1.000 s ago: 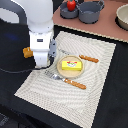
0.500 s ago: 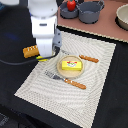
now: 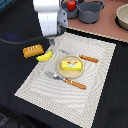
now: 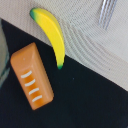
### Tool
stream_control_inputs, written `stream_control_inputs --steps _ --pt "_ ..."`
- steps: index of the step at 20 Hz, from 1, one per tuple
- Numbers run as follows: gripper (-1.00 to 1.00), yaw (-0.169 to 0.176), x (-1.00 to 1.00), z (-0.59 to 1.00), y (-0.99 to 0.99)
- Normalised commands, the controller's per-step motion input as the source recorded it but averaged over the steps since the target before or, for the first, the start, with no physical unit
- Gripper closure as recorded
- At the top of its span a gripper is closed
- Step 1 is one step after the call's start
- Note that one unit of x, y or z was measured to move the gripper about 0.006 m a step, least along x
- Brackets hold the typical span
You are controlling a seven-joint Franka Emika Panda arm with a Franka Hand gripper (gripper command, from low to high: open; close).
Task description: Interact with the objects in diverse but meaningful ways.
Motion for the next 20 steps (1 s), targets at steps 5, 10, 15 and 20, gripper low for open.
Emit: stream_control_inputs --steps 5,10,15,20 --pt "-1.00 -0.261 0.07 -0.03 0.06" --pt "-1.00 -0.262 -0.03 -0.05 0.02" --pt "-1.00 -0.008 -0.02 -0.01 0.00" --pt "-1.00 0.000 0.00 0.00 0.00"
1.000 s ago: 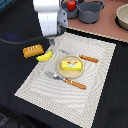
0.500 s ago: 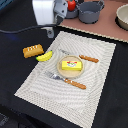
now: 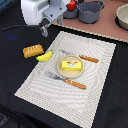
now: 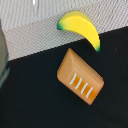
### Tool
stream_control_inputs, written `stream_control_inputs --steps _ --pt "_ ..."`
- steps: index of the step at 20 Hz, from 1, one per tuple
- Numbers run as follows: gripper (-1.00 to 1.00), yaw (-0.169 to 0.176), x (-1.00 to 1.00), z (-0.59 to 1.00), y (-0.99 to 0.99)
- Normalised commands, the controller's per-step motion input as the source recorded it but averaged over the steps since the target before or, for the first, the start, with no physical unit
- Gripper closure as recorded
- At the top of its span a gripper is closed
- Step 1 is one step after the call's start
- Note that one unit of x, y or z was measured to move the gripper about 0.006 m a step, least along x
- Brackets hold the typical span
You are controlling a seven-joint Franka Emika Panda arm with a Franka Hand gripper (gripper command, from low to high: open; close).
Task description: Interact with the objects in diverse but meaningful ways.
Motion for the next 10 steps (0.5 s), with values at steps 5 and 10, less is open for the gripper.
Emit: stream_control_inputs --steps 5,10 --pt "-1.00 0.000 0.00 0.00 0.00" --pt "-1.00 0.000 0.00 0.00 0.00"
